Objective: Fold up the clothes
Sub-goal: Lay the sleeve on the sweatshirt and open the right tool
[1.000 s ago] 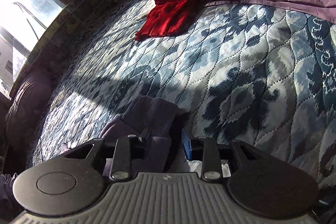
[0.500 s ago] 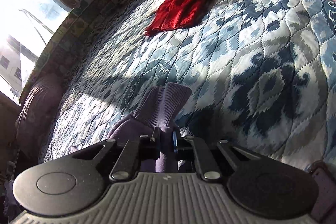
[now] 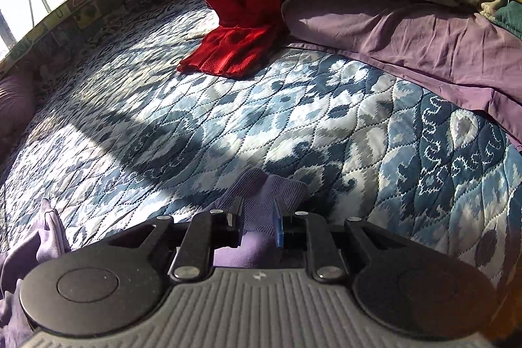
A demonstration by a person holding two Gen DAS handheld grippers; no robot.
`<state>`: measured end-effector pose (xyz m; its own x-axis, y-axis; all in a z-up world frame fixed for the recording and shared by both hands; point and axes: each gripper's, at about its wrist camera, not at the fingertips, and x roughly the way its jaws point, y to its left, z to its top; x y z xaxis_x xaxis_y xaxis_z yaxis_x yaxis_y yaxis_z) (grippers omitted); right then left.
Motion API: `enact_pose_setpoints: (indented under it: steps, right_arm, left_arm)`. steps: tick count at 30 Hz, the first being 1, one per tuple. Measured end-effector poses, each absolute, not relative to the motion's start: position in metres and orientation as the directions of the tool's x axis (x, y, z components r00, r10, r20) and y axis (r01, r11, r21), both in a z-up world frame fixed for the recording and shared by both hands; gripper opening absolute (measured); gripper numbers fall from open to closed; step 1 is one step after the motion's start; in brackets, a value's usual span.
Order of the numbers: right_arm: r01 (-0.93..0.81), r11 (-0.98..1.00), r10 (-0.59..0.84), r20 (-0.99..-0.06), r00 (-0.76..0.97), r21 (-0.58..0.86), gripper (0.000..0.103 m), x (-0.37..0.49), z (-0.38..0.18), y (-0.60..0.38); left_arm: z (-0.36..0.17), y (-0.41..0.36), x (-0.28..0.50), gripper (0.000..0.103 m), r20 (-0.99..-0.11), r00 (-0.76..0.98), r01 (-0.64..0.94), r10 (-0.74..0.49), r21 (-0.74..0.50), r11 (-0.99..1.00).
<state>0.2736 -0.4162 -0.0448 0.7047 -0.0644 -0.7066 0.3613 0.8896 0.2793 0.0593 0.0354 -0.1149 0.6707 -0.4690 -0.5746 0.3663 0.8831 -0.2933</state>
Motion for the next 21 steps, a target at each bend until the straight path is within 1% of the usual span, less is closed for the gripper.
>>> enact_pose_setpoints:
  steps: [2,5,9,11,13,14,15,17,18,20,21]
  right_arm:
    - [0.325,0.908,-0.063,-0.682,0.728,0.263,0.024,0.265,-0.043,-0.407]
    - [0.226,0.942,-0.004,-0.666,0.746,0.248,0.024,0.256,-0.040,-0.385]
    - [-0.042,0.959,0.228,-0.677,0.700,0.280,0.024,0.246,-0.044,-0.330]
    - [-0.225,0.938,0.346,-0.676,0.651,0.264,0.024,0.233,-0.046,-0.290]
    - [-0.344,0.901,0.429,-0.653,0.624,0.263,0.024,0.216,-0.047,-0.262]
    - [-0.405,0.876,0.472,-0.640,0.606,0.262,0.022,0.207,-0.047,-0.247]
    - [-0.446,0.865,0.475,-0.657,0.585,0.228,0.021,0.198,-0.053,-0.232]
    - [-0.467,0.883,0.332,-0.769,0.546,0.050,0.022,0.189,-0.077,-0.204]
    - [-0.466,0.885,0.287,-0.784,0.551,-0.003,0.023,0.185,-0.083,-0.200]
    - [-0.451,0.892,0.287,-0.761,0.581,-0.008,0.026,0.176,-0.082,-0.206]
    - [-0.437,0.900,0.281,-0.756,0.591,-0.007,0.029,0.173,-0.077,-0.207]
  left_arm:
    - [-0.115,0.035,0.058,0.065,-0.576,0.668,0.367,-0.470,-0.294,0.882]
    - [-0.115,0.034,0.058,0.065,-0.578,0.670,0.367,-0.466,-0.288,0.885]
    - [-0.116,0.034,0.058,0.065,-0.579,0.669,0.364,-0.466,-0.291,0.885]
    - [-0.116,0.034,0.058,0.065,-0.579,0.669,0.364,-0.466,-0.291,0.885]
    - [-0.115,0.034,0.058,0.065,-0.579,0.669,0.363,-0.467,-0.294,0.884]
    - [-0.115,0.034,0.058,0.065,-0.578,0.668,0.362,-0.468,-0.296,0.884]
    - [-0.115,0.035,0.059,0.065,-0.578,0.668,0.362,-0.468,-0.298,0.883]
    - [-0.115,0.035,0.059,0.065,-0.578,0.667,0.361,-0.470,-0.302,0.882]
    - [-0.115,0.035,0.058,0.065,-0.578,0.665,0.361,-0.473,-0.305,0.881]
    - [-0.115,0.036,0.058,0.065,-0.578,0.662,0.363,-0.477,-0.310,0.879]
    - [-0.115,0.036,0.057,0.065,-0.579,0.659,0.365,-0.480,-0.313,0.877]
